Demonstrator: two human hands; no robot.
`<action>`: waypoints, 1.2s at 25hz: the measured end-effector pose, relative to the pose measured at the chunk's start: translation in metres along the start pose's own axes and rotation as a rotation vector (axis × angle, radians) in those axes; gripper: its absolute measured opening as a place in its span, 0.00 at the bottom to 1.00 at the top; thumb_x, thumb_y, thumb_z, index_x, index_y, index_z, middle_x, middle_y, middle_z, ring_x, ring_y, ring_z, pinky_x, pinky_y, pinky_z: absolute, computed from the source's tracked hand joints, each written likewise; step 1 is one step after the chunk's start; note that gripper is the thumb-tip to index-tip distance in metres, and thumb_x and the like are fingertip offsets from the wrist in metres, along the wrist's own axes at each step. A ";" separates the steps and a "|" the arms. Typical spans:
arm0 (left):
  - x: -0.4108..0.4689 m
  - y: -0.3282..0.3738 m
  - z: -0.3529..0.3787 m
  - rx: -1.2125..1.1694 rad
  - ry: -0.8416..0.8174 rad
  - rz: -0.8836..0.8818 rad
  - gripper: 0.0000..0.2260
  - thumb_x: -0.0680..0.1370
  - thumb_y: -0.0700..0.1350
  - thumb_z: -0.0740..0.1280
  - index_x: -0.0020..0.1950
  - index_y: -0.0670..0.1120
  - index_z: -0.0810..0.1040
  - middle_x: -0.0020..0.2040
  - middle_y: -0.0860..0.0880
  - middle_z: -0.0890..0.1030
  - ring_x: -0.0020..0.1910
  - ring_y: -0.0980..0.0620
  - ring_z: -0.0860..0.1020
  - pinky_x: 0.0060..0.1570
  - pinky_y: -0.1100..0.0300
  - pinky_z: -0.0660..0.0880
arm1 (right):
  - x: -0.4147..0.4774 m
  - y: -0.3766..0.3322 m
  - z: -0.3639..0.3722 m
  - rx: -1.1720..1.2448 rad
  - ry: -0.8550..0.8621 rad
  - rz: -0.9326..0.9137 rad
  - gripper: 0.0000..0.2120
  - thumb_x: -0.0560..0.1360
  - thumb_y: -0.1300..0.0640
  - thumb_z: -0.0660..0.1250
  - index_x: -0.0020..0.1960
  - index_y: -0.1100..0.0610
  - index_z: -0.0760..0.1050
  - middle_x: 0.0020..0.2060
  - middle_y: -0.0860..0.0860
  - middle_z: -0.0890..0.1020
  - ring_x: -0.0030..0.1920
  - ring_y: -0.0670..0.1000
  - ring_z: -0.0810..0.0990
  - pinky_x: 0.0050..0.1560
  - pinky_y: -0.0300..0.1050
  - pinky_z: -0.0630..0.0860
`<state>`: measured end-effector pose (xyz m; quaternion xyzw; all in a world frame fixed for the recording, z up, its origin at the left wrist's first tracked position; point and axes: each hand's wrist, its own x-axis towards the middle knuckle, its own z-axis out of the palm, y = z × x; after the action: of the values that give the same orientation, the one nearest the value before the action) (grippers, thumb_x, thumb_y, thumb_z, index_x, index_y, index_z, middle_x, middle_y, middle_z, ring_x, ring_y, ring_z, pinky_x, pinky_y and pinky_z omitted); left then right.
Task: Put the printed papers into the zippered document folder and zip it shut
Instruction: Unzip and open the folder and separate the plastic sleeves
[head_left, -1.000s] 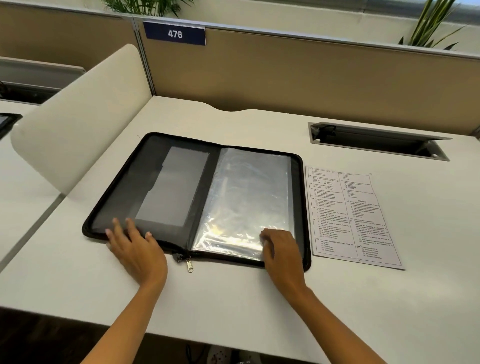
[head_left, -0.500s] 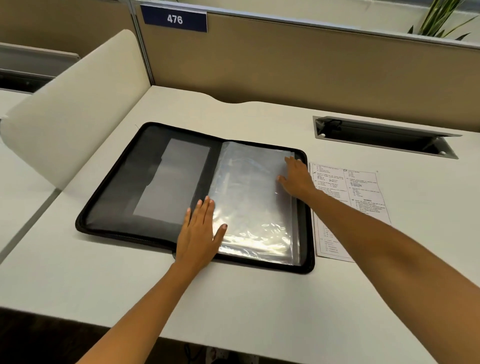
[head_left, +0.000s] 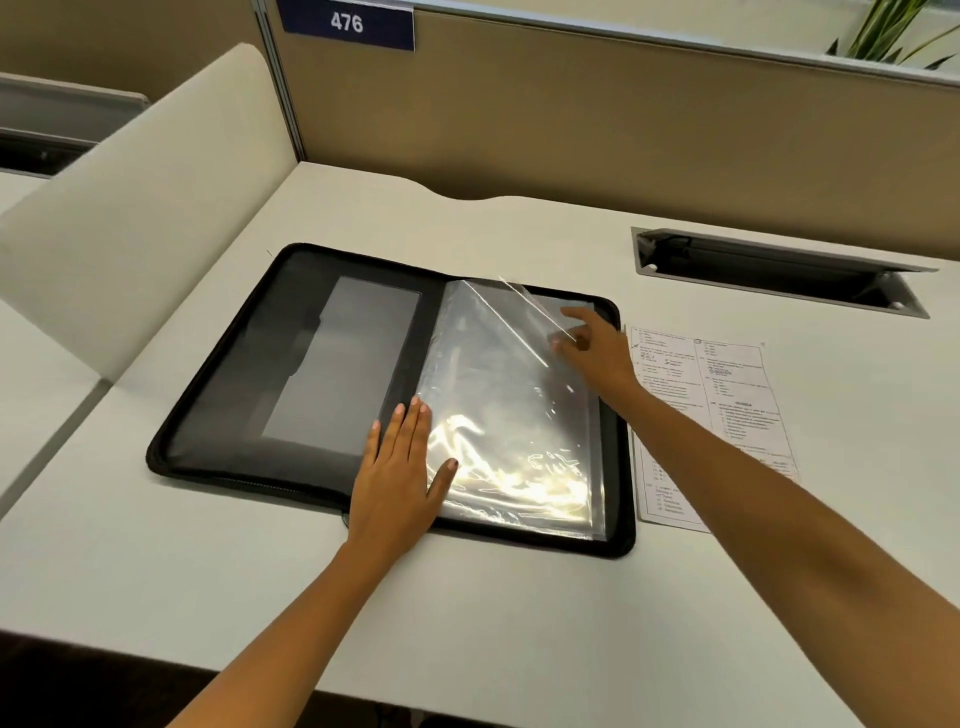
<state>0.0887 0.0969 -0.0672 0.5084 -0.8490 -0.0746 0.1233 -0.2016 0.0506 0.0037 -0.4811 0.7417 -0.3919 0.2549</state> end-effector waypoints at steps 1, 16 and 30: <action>0.000 0.000 0.000 -0.008 0.006 0.000 0.33 0.79 0.63 0.46 0.77 0.44 0.50 0.78 0.48 0.52 0.76 0.49 0.50 0.74 0.49 0.48 | -0.011 -0.004 0.002 0.216 -0.001 0.105 0.19 0.75 0.52 0.68 0.65 0.55 0.72 0.51 0.56 0.83 0.48 0.55 0.83 0.47 0.46 0.79; 0.024 0.051 -0.097 -1.267 -0.022 -0.480 0.28 0.72 0.60 0.67 0.68 0.48 0.71 0.63 0.49 0.76 0.59 0.50 0.77 0.57 0.51 0.77 | -0.157 -0.077 0.064 0.666 -0.477 0.103 0.28 0.78 0.37 0.40 0.70 0.41 0.67 0.66 0.41 0.75 0.69 0.45 0.70 0.70 0.48 0.65; 0.031 -0.056 -0.101 -0.358 0.544 -0.674 0.24 0.81 0.38 0.54 0.76 0.38 0.52 0.73 0.33 0.61 0.73 0.36 0.58 0.72 0.42 0.53 | -0.059 -0.013 0.027 -0.093 -0.049 -0.033 0.17 0.78 0.56 0.64 0.65 0.59 0.72 0.61 0.54 0.79 0.63 0.52 0.76 0.63 0.46 0.72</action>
<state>0.1510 0.0434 0.0197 0.7275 -0.5471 -0.1197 0.3963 -0.1506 0.0926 -0.0006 -0.5141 0.7445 -0.3492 0.2438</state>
